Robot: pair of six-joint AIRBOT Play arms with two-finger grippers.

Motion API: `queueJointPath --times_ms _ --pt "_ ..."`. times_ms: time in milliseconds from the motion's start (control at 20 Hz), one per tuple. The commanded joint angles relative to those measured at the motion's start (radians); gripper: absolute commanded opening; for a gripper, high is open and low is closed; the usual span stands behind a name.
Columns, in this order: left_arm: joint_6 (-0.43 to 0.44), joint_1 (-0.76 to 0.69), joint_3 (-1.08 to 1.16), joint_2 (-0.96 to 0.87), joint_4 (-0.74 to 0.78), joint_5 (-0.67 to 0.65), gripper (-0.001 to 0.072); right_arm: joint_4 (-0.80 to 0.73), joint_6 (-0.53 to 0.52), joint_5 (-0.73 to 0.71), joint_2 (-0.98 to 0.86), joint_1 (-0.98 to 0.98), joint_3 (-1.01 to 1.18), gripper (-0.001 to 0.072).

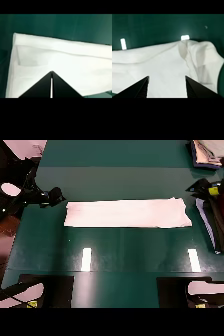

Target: Fold the shirts.

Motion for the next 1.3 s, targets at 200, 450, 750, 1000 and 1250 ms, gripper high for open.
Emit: queueJointPath --times_ms 200,450,750,1000,1250 --pt "0.043 -0.128 0.015 0.000 -0.066 -0.054 0.0032 0.025 -0.170 0.080 -0.056 -0.166 -0.155 0.0647" --pt "0.042 -0.272 0.015 0.000 -0.066 -0.017 0.0024 0.027 -0.208 0.087 -0.181 -0.145 -0.156 0.0702" --pt "0.031 -0.336 0.015 -0.002 -0.066 -0.005 0.0024 0.029 -0.217 0.031 -0.198 -0.063 -0.157 0.0656" --pt "-0.002 -0.378 0.026 -0.039 -0.074 -0.008 0.0023 0.035 -0.251 0.023 -0.197 0.032 -0.154 0.0238" --pt "-0.002 -0.454 0.201 -0.202 -0.074 -0.039 0.0023 0.035 -0.262 0.036 -0.121 0.072 -0.154 0.0013"
